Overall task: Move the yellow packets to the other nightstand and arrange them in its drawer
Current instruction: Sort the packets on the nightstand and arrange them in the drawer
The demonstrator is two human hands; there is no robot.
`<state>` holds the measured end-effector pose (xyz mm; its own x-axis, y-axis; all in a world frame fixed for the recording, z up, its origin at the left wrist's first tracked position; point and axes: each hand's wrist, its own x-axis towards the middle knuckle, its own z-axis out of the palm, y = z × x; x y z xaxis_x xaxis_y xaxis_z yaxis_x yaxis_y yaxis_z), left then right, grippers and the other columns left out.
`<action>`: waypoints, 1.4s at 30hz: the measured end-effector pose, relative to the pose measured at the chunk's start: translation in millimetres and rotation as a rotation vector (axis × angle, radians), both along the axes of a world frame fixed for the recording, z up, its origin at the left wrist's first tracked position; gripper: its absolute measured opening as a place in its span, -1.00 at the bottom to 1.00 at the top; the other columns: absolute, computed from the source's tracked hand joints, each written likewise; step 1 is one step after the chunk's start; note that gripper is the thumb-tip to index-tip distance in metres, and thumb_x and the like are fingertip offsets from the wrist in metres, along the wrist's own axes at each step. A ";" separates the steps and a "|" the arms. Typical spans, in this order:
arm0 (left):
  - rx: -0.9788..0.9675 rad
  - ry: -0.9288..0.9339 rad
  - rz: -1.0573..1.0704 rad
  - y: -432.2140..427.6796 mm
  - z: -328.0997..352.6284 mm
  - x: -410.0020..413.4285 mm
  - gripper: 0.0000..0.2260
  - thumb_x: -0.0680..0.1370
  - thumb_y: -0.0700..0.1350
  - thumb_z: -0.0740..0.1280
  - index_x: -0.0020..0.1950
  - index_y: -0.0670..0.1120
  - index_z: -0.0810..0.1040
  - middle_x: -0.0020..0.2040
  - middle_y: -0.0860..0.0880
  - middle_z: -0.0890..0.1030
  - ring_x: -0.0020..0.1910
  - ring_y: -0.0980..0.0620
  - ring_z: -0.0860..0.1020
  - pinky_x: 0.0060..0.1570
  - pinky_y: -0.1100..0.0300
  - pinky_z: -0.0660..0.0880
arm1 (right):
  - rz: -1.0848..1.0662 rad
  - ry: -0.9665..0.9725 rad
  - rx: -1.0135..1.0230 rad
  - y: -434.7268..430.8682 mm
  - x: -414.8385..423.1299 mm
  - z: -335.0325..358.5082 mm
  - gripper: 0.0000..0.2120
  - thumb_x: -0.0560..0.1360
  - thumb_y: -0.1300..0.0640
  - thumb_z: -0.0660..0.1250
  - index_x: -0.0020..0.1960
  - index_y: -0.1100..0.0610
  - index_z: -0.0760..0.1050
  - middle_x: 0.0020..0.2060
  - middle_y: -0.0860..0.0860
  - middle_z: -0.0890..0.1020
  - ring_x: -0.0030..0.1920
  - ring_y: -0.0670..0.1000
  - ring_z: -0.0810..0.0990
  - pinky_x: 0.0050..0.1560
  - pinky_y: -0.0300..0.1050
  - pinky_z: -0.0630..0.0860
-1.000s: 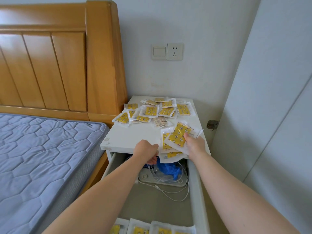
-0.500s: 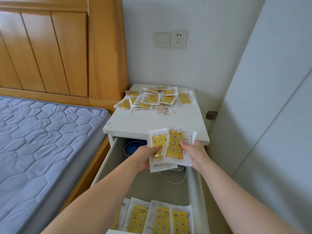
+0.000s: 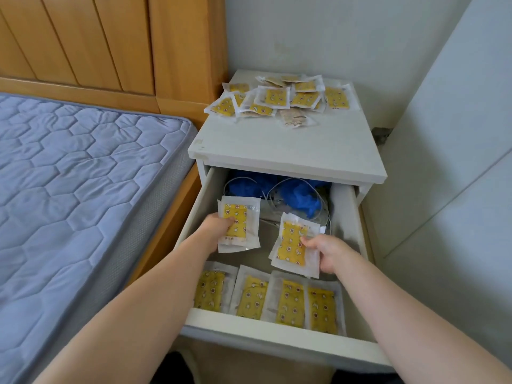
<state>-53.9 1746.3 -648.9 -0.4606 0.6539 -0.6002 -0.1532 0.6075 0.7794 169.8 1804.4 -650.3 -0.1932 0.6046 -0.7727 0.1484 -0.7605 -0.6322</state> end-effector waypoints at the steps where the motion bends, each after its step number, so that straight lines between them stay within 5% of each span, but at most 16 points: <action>1: -0.004 0.010 0.002 1.5 0.6 -2.0 -0.74 0.62 -0.14 0.26 0.29 -0.17 0.47 0.16 -0.14 0.61 0.10 -0.11 0.60 0.09 0.00 0.54 | 0.039 -0.023 -0.031 -3.3 -2.3 -3.0 -0.91 0.55 0.30 0.25 0.04 0.25 0.48 -0.08 0.21 0.63 0.07 0.23 0.60 0.10 0.22 0.49; 10: 0.049 0.031 0.023 9.3 9.8 -11.8 -0.73 0.62 -0.11 0.25 0.31 -0.10 0.45 0.19 -0.09 0.59 0.16 -0.09 0.58 0.22 -0.07 0.49 | 0.297 -0.117 -0.109 -61.9 -71.0 -27.8 -0.83 0.45 0.33 0.39 0.03 0.27 0.50 0.05 0.23 0.64 0.05 0.23 0.63 0.06 0.19 0.54; 13: 0.056 0.003 0.033 9.7 11.3 -14.2 -0.74 0.62 -0.10 0.26 0.30 -0.09 0.45 0.16 -0.06 0.59 0.15 -0.09 0.58 0.22 -0.08 0.49 | 0.433 -0.170 -0.074 -78.6 -100.4 -36.1 -0.62 0.40 0.26 0.46 0.17 0.29 0.49 0.04 0.20 0.64 0.02 0.19 0.65 0.08 0.14 0.56; 16: 0.063 -0.034 0.024 9.3 10.0 -15.4 -0.75 0.62 -0.11 0.26 0.29 -0.09 0.46 0.14 -0.07 0.60 0.11 -0.08 0.60 0.19 -0.07 0.51 | 0.632 -0.323 0.109 -87.9 -116.7 -35.8 -0.68 0.46 0.18 0.40 0.16 0.28 0.48 0.03 0.17 0.62 0.03 0.15 0.62 -0.08 -0.05 0.56; 19: 0.073 -0.048 0.022 9.6 9.4 -16.2 -0.77 0.62 -0.12 0.25 0.27 -0.10 0.47 0.11 -0.08 0.61 0.08 -0.08 0.61 0.15 -0.06 0.53 | 0.964 -0.434 0.361 -88.6 -120.5 -30.3 -0.80 0.54 0.13 0.26 0.01 0.27 0.53 -0.20 0.12 0.56 -0.11 0.12 0.59 -0.36 -0.18 0.43; 23: 0.065 -0.042 0.027 10.1 11.5 -15.7 -0.79 0.62 -0.12 0.25 0.25 -0.09 0.47 0.06 -0.05 0.60 0.09 -0.08 0.60 0.15 -0.05 0.53 | 1.263 -0.667 0.517 -85.9 -124.2 -23.4 -0.71 0.58 0.03 0.17 0.02 0.22 0.55 -0.15 0.10 0.57 -0.18 0.08 0.58 -0.32 -0.15 0.40; 27: 0.053 -0.026 0.024 8.9 13.0 -14.8 -0.79 0.62 -0.11 0.26 0.25 -0.09 0.46 0.04 -0.05 0.60 0.07 -0.06 0.60 0.08 0.00 0.54 | 1.111 -0.520 0.187 -87.6 -121.9 -22.8 -0.65 0.59 -0.09 0.18 -0.18 0.18 0.39 -0.39 0.09 0.47 -0.46 0.02 0.41 -0.43 -0.17 0.37; 31: 0.050 -0.020 0.018 8.2 13.2 -14.4 -0.77 0.62 -0.11 0.26 0.27 -0.09 0.46 0.00 -0.03 0.58 0.06 -0.06 0.60 0.03 0.02 0.54 | 0.980 -0.323 0.049 -89.5 -117.5 -29.0 -0.84 0.56 0.17 0.30 -0.15 0.22 0.41 -0.44 0.09 0.50 -0.58 -0.06 0.49 -0.48 -0.20 0.49; 34: 0.051 -0.021 0.013 8.4 13.7 -13.8 -0.79 0.62 -0.11 0.26 0.24 -0.08 0.46 0.02 -0.04 0.59 0.00 -0.03 0.60 -0.02 0.04 0.54 | 1.099 -0.407 0.212 -90.8 -119.1 -28.3 -0.76 0.51 0.09 0.38 -0.14 0.27 0.46 -0.57 0.06 0.54 -0.59 -0.03 0.52 -0.44 -0.14 0.55; 37: 0.043 -0.009 0.011 8.3 13.6 -14.3 -0.79 0.61 -0.11 0.27 0.24 -0.07 0.46 0.06 -0.05 0.60 0.06 -0.05 0.61 0.05 0.00 0.55 | 1.395 -0.622 0.528 -91.0 -117.3 -19.5 -0.57 0.45 -0.18 0.37 -0.32 0.17 0.43 -0.46 0.04 0.54 -0.42 0.04 0.54 -0.22 -0.10 0.54; 42: 0.030 0.013 -0.041 8.3 11.2 -16.5 -0.78 0.61 -0.10 0.27 0.26 -0.06 0.46 -0.01 -0.03 0.59 -0.03 -0.02 0.60 0.00 0.03 0.54 | 1.444 -0.571 0.649 -76.1 -102.9 10.7 -0.54 0.49 -0.20 0.29 -0.26 0.20 0.56 -0.43 0.02 0.57 -0.39 -0.01 0.52 -0.20 -0.13 0.49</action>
<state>-70.4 1754.6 -637.7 -0.4410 0.6898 -0.5742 -0.1181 0.5896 0.7990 66.9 1728.2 -639.6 -0.6374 0.4195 -0.6463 0.7477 0.5394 -0.3873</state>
